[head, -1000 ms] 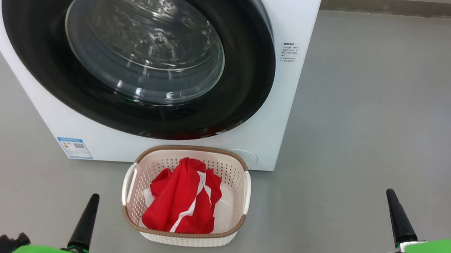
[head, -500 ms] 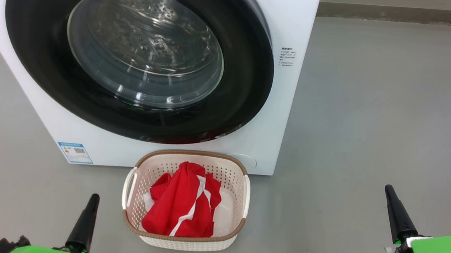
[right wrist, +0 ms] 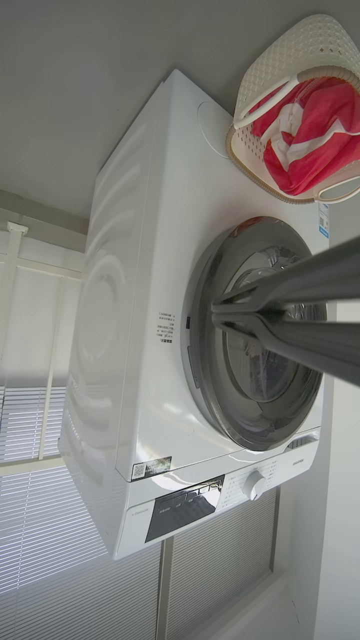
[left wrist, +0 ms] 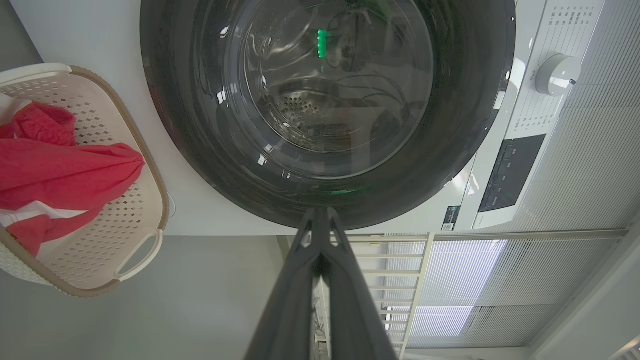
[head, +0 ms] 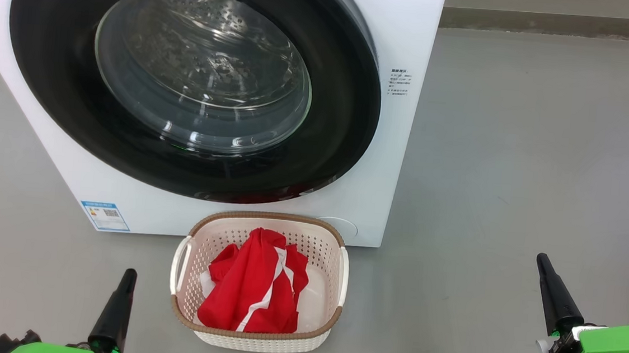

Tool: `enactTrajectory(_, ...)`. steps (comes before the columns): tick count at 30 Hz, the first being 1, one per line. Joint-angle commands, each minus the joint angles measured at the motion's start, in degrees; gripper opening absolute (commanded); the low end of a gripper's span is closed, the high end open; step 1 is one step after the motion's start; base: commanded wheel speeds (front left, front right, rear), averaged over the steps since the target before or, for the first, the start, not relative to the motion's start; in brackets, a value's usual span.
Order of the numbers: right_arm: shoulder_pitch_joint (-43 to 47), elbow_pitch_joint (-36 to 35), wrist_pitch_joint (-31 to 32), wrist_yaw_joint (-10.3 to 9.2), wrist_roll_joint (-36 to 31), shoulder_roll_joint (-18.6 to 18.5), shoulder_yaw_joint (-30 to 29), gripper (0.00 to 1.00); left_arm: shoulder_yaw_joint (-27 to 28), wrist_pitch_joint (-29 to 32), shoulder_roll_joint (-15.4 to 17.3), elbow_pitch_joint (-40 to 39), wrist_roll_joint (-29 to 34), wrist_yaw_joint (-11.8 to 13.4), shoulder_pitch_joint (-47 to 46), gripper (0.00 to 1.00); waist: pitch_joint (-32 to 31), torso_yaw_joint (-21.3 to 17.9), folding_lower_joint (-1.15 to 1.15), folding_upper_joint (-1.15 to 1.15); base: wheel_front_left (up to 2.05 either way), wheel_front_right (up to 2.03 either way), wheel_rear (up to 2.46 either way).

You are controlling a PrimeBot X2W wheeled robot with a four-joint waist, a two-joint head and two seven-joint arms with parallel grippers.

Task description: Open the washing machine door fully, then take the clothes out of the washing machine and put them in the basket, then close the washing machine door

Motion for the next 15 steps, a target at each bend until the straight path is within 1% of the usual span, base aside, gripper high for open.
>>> enactTrajectory(1, -2.47, -1.41, 0.32, -0.03, 0.19, -0.85, 0.77, 0.00, 2.18, 0.49, 1.09, -1.10, -0.13, -0.38, -2.27, 0.00, 0.00, 0.00, 0.00, 0.00, 0.00, 0.00, 0.00)
enactTrajectory(15, -2.49, -1.39, 0.57, -0.03, -0.07, -0.63, 0.47, 0.00, 2.48, 0.72, 0.88, -1.09, 0.11, -0.38, -2.29, 0.00, 0.00, 0.00, 0.00, 0.00, 0.00, 0.00, 0.00)
